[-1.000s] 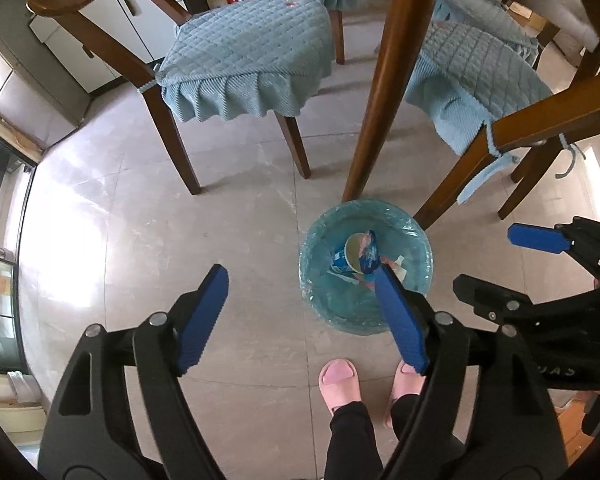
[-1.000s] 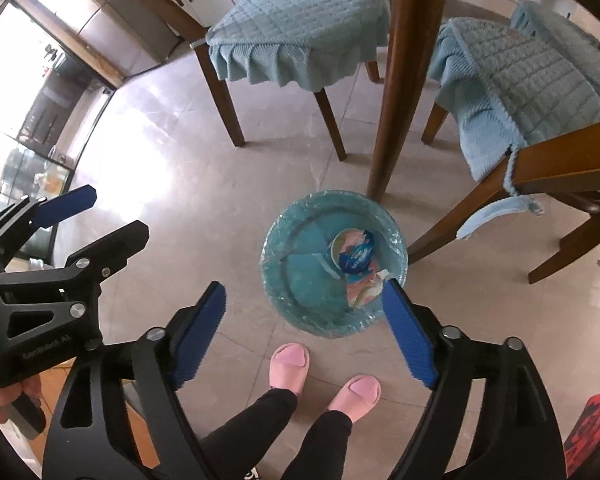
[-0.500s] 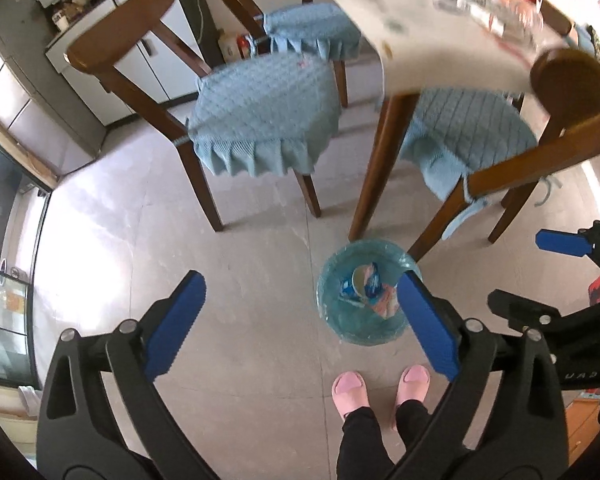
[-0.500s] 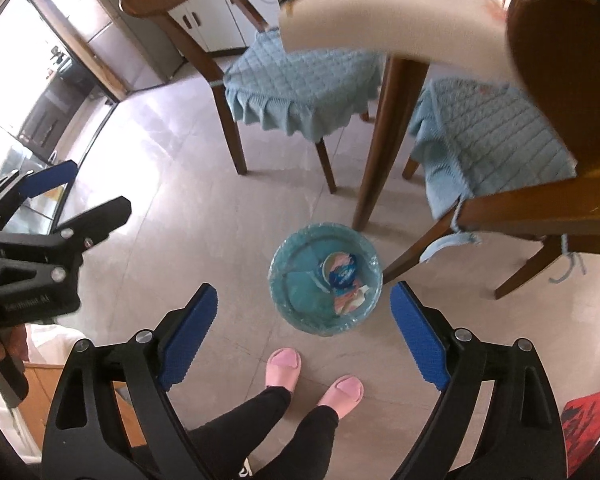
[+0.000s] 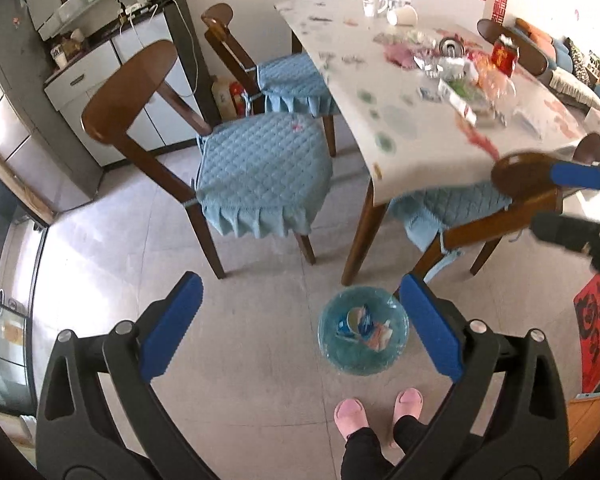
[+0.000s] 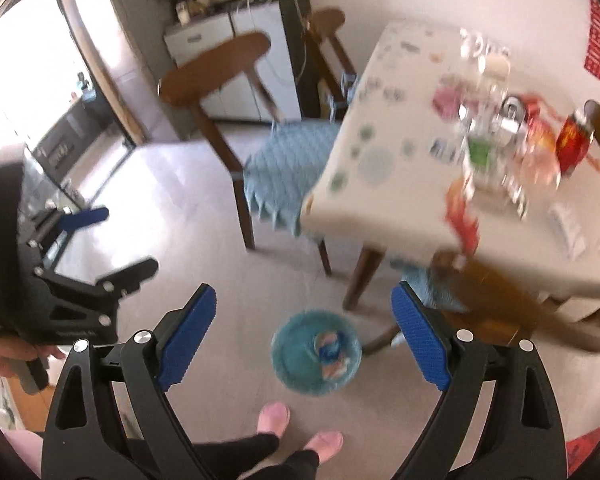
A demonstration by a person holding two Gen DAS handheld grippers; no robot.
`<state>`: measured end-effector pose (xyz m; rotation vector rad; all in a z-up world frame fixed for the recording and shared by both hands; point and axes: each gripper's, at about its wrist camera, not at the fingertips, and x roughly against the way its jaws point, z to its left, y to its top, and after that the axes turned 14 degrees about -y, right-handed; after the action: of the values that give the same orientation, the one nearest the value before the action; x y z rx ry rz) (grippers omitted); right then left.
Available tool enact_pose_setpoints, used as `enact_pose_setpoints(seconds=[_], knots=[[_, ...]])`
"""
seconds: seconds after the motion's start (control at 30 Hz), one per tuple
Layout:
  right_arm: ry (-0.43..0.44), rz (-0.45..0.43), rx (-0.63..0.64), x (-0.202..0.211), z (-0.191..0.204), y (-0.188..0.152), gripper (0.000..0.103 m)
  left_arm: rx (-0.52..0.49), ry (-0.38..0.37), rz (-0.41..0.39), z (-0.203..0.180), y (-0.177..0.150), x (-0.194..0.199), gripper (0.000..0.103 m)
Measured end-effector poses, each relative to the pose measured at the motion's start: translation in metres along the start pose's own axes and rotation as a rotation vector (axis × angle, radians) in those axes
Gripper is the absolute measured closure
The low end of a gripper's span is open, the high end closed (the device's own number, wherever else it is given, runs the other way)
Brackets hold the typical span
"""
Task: Collect trash
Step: 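Raise both grippers from the bin back toward the table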
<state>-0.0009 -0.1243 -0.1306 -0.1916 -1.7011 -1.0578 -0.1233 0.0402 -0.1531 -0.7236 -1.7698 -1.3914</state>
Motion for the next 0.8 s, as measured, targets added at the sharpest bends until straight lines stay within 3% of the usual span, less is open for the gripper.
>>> enact_pose_setpoints(seconds=[0.23,0.47,0.53,0.8], knots=[[-0.036,-0.122,-0.069,0.026,-0.045,0.049,0.012,-0.039,-0.017,-0.070,-0.005,0.061,0.012,0.006],[-0.070,-0.179,-0.141,0.020,-0.125,0.089,0.011,-0.105,0.002,-0.132,-0.036,0.130,0.005,0.006],[-0.063,-0.172,-0.152,0.012,-0.147,0.095,0.006,-0.101,0.004,-0.143,-0.045,0.147,0.000,0.006],[-0.074,-0.103,-0.165,-0.022,-0.232,0.106,0.006,-0.103,-0.023,-0.129,-0.099,0.209,-0.040,0.006]])
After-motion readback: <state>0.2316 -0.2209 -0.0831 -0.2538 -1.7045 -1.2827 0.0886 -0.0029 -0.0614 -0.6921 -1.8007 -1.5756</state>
